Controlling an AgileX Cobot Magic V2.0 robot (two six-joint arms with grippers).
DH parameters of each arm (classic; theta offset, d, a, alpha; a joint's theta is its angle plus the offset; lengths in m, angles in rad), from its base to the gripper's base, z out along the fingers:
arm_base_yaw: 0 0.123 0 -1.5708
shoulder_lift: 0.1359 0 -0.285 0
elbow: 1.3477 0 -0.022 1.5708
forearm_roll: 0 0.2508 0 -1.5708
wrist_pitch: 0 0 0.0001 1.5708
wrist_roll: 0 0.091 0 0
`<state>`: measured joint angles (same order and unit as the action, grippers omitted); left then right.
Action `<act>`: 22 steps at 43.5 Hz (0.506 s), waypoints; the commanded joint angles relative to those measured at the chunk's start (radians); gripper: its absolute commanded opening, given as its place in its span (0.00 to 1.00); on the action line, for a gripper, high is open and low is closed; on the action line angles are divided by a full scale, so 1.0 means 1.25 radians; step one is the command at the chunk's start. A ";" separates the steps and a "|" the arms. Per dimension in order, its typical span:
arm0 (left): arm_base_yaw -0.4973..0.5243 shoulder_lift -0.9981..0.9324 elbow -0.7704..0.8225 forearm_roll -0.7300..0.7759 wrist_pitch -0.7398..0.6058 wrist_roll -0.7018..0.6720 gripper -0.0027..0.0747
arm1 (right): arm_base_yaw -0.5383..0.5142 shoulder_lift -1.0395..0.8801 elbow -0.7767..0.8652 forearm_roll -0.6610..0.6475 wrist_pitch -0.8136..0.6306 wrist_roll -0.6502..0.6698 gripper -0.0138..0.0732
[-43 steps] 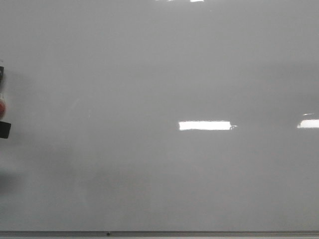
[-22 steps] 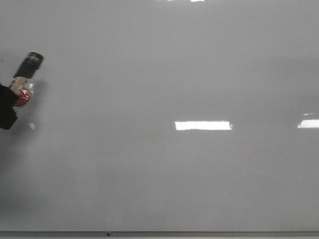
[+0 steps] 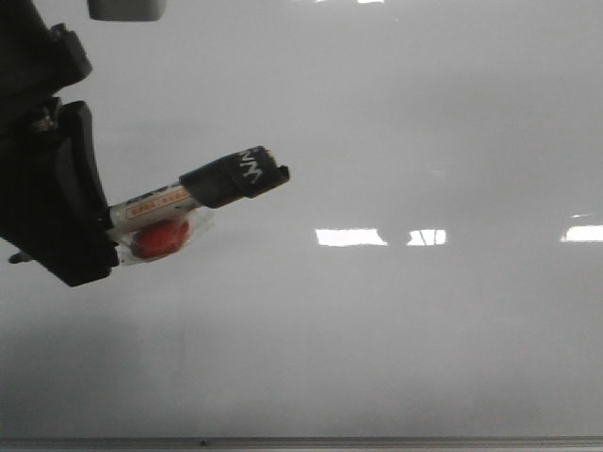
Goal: Write number 8 on whiteboard
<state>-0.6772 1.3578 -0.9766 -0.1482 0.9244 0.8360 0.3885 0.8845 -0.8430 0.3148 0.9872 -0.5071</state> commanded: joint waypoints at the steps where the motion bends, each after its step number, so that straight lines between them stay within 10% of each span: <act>1: -0.026 -0.024 -0.033 -0.015 -0.017 0.020 0.01 | 0.090 0.064 -0.050 0.037 -0.045 -0.051 0.81; 22: -0.034 -0.024 -0.034 -0.017 -0.030 0.021 0.01 | 0.295 0.374 -0.219 0.044 -0.198 -0.088 0.80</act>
<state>-0.7112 1.3578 -0.9858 -0.1499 0.9208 0.8617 0.7558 1.3510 -1.0599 0.3429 0.7828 -0.5999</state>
